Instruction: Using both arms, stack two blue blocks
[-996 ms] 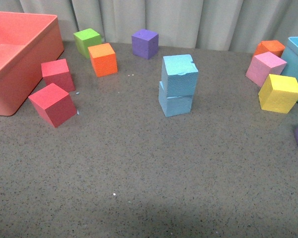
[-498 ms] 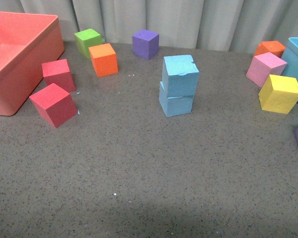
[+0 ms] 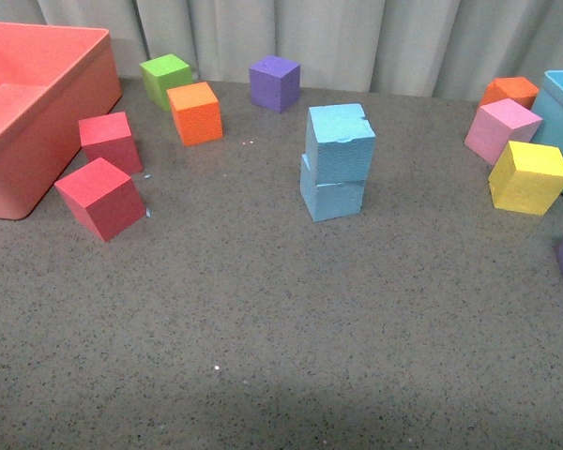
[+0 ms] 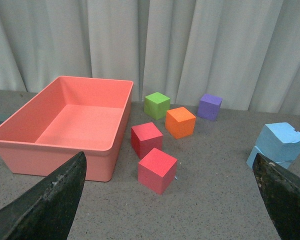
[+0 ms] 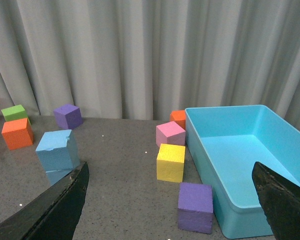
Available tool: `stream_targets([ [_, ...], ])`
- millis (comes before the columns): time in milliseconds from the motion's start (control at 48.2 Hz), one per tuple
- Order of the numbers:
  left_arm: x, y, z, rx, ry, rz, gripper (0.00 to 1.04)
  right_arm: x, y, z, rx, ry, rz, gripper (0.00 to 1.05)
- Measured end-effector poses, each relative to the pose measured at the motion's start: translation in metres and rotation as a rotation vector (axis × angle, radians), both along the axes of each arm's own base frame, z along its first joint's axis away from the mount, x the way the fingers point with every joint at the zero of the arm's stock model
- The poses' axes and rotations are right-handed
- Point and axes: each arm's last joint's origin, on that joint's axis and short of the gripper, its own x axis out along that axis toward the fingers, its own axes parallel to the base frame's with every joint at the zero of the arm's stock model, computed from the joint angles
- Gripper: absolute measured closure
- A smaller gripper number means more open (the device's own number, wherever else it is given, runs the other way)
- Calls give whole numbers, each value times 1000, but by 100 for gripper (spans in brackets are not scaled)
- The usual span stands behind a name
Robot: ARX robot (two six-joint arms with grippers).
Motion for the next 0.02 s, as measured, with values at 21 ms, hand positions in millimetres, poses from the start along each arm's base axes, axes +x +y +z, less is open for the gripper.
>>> stream_targets([
  [21, 0, 0, 0, 0, 0, 0, 7, 0, 0, 0, 0, 0, 0, 10],
])
